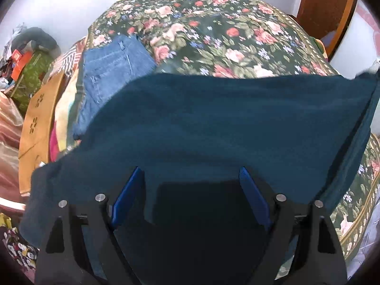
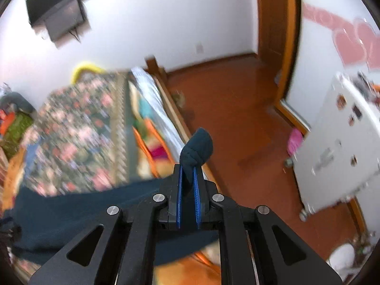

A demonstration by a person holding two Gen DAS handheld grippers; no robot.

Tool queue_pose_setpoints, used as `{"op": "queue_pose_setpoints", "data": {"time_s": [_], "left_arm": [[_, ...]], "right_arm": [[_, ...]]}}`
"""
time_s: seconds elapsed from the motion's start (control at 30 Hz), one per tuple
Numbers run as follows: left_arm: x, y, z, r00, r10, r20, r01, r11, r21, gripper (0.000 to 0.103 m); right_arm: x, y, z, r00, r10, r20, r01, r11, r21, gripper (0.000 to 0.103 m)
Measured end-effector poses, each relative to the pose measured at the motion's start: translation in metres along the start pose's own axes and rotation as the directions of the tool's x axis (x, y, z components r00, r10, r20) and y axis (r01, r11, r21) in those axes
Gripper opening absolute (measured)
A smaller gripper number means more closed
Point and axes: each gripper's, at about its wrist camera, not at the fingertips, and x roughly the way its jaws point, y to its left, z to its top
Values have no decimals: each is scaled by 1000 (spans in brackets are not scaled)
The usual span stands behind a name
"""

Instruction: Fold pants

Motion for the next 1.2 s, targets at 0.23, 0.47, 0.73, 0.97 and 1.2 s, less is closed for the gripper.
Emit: {"op": "queue_pose_setpoints", "data": {"time_s": [0.23, 0.47, 0.73, 0.97, 1.2], "left_arm": [[-2, 1, -8, 1000, -26, -1, 26, 999, -37, 90], [-28, 30, -11, 997, -17, 76, 23, 996, -82, 90], [-73, 142, -10, 980, 79, 185, -31, 968, -248, 90], [-68, 258, -15, 974, 184, 133, -127, 927, -352, 90], [-7, 326, -38, 993, 115, -14, -110, 901, -420, 90]], "right_arm": [[72, -18, -73, 974, -80, -213, 87, 996, 23, 9], [54, 4, -67, 963, -185, -196, 174, 982, -72, 17], [-27, 133, -8, 998, 64, 17, -59, 978, -201, 29], [-37, 274, -9, 954, 301, 13, -271, 876, -398, 37], [20, 409, -35, 886, 431, -169, -453, 731, -510, 37]]}}
